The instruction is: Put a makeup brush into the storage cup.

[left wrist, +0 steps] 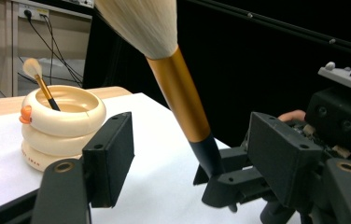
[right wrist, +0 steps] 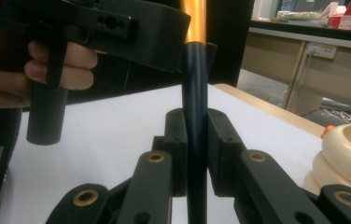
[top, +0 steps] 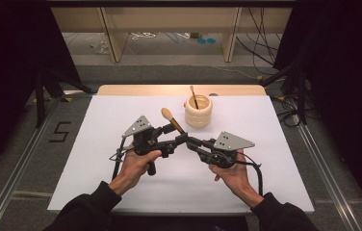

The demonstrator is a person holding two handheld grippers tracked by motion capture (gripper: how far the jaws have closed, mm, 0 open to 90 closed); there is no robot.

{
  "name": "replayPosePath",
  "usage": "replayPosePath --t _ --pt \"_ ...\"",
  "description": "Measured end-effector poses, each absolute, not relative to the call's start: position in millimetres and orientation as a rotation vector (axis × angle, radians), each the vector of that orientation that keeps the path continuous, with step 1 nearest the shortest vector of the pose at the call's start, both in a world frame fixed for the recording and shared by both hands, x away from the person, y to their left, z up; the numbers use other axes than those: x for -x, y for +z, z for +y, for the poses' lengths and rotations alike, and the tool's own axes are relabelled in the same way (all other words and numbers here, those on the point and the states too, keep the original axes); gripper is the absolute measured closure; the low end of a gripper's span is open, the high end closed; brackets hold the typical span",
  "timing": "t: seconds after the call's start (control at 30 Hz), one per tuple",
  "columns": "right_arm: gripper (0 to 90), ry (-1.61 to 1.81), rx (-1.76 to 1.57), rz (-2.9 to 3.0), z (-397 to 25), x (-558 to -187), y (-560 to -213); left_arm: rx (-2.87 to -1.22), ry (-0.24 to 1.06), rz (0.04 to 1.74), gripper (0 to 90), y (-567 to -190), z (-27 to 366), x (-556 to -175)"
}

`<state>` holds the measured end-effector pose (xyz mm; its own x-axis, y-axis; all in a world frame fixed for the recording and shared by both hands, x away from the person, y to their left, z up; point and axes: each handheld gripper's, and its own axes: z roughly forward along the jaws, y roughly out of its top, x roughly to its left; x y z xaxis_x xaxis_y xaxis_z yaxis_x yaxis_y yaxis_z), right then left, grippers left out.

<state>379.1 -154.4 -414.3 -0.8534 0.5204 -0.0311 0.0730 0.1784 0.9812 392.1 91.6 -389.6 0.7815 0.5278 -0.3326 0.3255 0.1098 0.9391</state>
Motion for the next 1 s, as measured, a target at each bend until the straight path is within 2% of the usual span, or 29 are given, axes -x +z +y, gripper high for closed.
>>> replayPosePath --t 0.43,1.0 --pt "80.0 1.773 -0.635 2.05 -146.6 -379.9 -418.9 -1.457 0.163 0.751 37.3 -385.6 89.3 -396.4" --pt "80.0 1.83 -0.719 2.018 -141.6 -381.0 -421.2 -1.411 0.147 0.78 48.8 -385.1 89.8 -399.8"
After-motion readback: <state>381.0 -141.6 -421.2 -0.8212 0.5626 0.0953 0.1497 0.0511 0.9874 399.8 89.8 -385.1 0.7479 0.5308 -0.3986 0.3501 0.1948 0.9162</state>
